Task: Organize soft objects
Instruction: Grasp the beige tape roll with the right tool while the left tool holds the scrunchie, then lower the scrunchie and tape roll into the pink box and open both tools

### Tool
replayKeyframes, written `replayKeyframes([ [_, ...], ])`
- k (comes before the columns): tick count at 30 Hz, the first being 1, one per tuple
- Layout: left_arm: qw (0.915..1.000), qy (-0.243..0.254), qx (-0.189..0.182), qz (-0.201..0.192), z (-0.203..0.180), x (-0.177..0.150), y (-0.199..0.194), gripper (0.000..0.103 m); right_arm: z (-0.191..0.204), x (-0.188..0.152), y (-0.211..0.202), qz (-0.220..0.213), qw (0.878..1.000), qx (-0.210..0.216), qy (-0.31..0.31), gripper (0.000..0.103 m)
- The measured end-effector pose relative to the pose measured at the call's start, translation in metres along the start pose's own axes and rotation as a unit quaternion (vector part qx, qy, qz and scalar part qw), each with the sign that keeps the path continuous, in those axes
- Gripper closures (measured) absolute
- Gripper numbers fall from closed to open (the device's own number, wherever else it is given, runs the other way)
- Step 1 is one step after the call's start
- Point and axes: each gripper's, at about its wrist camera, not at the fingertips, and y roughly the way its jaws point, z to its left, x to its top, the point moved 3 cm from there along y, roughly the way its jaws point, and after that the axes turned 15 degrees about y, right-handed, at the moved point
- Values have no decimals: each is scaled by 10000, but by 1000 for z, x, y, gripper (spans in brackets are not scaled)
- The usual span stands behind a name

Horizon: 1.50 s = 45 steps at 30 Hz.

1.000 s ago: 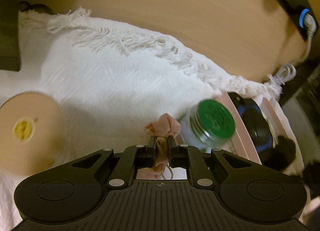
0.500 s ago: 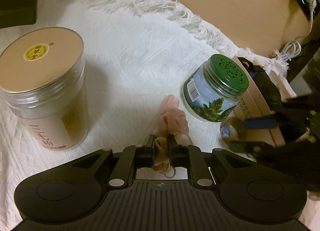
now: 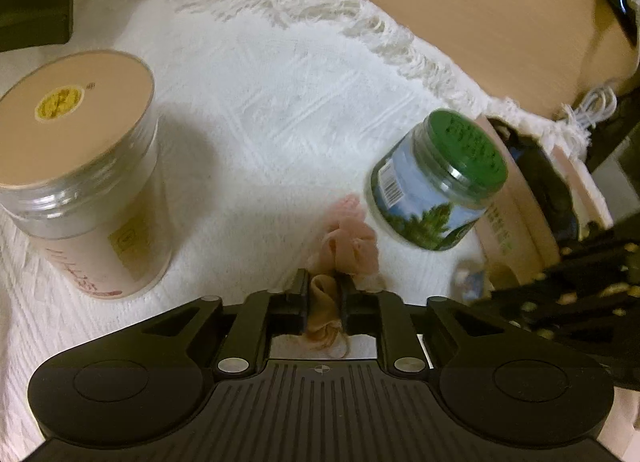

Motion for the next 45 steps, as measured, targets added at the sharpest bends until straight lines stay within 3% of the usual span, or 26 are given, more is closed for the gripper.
replayKeyframes([
  [3, 9991, -19, -103, -407, -7, 14, -20, 91, -5, -6, -38, -370, 9987, 343, 111, 99],
  [10, 9907, 581, 336, -1188, -34, 78, -90, 92, -34, -9, -131, -1222, 9857, 1055, 477, 99],
  [16, 9826, 829, 439, -1601, -61, 120, -121, 92, -58, -15, -167, -1688, 9788, 1036, 524, 99],
  [22, 9787, 959, -47, -1817, -101, 151, -121, 92, -96, -26, -181, -1918, 9743, 869, 795, 99],
  [30, 9793, 857, -1215, -1375, -159, 154, -61, 91, -147, -34, -170, -1887, 9727, 631, 1193, 99],
  [36, 9810, 643, -1694, -698, -183, 145, 6, 91, -161, -38, -128, -1792, 9751, 188, 1297, 99],
  [40, 9841, 712, -1612, -201, -193, 136, 49, 91, -169, -40, -85, -1504, 9791, -9, 1369, 98],
  [41, 9849, 775, -1540, -127, -191, 133, 55, 91, -172, -41, -74, -1395, 9797, 63, 1437, 94],
  [45, 9852, 1105, -1310, -62, -197, 131, 73, 91, -170, -40, -58, -1405, 9807, 23, 1362, 91],
])
